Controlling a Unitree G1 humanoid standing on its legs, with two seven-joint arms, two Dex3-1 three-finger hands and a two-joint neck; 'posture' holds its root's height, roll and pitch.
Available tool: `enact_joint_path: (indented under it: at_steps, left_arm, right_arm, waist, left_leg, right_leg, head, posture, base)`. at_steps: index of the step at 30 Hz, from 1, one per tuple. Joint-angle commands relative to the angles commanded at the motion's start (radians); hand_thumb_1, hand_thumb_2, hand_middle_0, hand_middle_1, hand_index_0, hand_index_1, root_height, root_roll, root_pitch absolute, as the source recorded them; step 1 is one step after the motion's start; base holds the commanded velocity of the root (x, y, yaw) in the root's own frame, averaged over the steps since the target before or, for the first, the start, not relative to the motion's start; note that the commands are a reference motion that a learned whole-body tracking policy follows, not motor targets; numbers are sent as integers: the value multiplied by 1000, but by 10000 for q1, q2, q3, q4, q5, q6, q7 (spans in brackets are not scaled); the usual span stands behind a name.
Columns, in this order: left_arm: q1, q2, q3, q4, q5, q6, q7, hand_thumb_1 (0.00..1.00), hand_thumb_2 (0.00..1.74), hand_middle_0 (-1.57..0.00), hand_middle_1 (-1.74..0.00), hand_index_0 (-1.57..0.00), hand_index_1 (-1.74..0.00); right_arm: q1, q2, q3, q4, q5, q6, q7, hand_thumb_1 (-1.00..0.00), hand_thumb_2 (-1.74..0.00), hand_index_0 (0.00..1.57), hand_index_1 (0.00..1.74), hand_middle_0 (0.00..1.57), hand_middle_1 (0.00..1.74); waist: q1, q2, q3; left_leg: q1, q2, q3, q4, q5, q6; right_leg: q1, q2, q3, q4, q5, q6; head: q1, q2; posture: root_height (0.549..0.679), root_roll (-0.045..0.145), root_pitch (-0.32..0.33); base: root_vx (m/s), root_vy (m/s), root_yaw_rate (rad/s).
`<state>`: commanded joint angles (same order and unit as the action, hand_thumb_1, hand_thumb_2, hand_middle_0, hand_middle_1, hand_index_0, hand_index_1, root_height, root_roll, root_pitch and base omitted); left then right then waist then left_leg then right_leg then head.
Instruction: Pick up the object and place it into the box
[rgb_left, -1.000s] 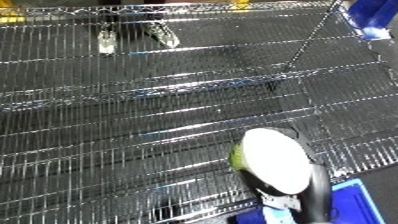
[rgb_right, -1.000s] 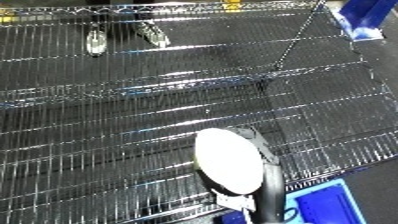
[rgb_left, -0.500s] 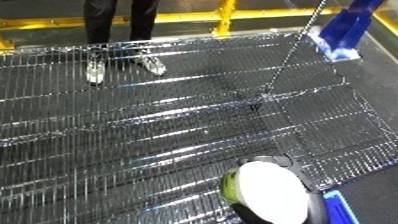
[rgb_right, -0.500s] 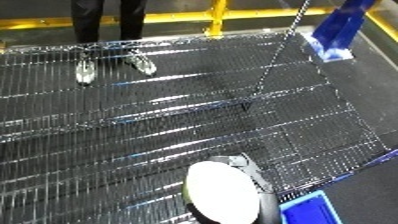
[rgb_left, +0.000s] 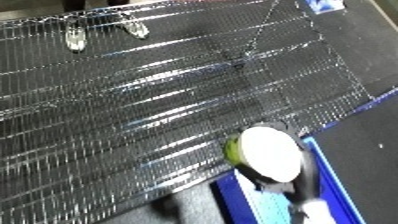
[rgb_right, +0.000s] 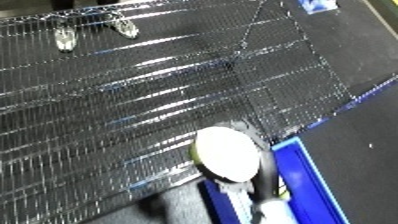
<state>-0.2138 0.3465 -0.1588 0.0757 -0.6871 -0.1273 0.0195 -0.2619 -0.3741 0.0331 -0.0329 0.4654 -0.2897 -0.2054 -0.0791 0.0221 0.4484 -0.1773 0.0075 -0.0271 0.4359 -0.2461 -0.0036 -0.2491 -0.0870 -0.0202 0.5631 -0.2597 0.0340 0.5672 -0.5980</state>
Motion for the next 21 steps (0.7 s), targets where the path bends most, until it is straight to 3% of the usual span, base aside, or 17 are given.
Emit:
enact_joint_path:
  at_steps: [6, 14, 21]
  left_arm:
    - [24, -114, -148, 143, -102, -71, -55, 1000, 1740, -1570, -1740, -1570, -1740]
    - [-140, -262, -298, 661, -264, -360, -109, 1000, 1740, -1570, -1740, -1570, -1740]
    - [-101, -303, -376, 950, -431, -548, -302, 1000, 1740, -1570, -1740, -1570, -1740]
  right_arm:
    - [279, -183, -173, 277, 97, -11, -259, -950, -1653, 1492, 1653, 1492, 1653]
    - [528, -749, -1254, 1322, 1111, -348, -908, -950, -1653, 1492, 1653, 1492, 1653]
    - [948, -1256, -2173, 2548, 1775, -896, -1417, -950, -1653, 1492, 1653, 1492, 1653]
  waist:
    - [-250, 155, -29]
    - [-725, 547, 4]
    - [-1058, 871, -8]
  left_leg:
    - [251, -15, 152, -146, -3, -13]
    - [470, -44, 406, -608, 196, -77]
    - [550, -103, 581, -562, 157, -152]
  right_leg:
    - [130, -5, 92, -198, 34, -2]
    - [17, 55, 278, -262, 68, 80]
    - [-12, 15, 359, -230, 58, 61]
  head:
    - [661, -15]
    - [2315, 390]
    - [3469, 624]
  posture:
    - [666, 66, 2]
    - [666, 68, 11]
    - [667, 76, 10]
  base:
    - [0, 52, -117]
    - [-28, 73, -127]
    - [-11, 56, -50]
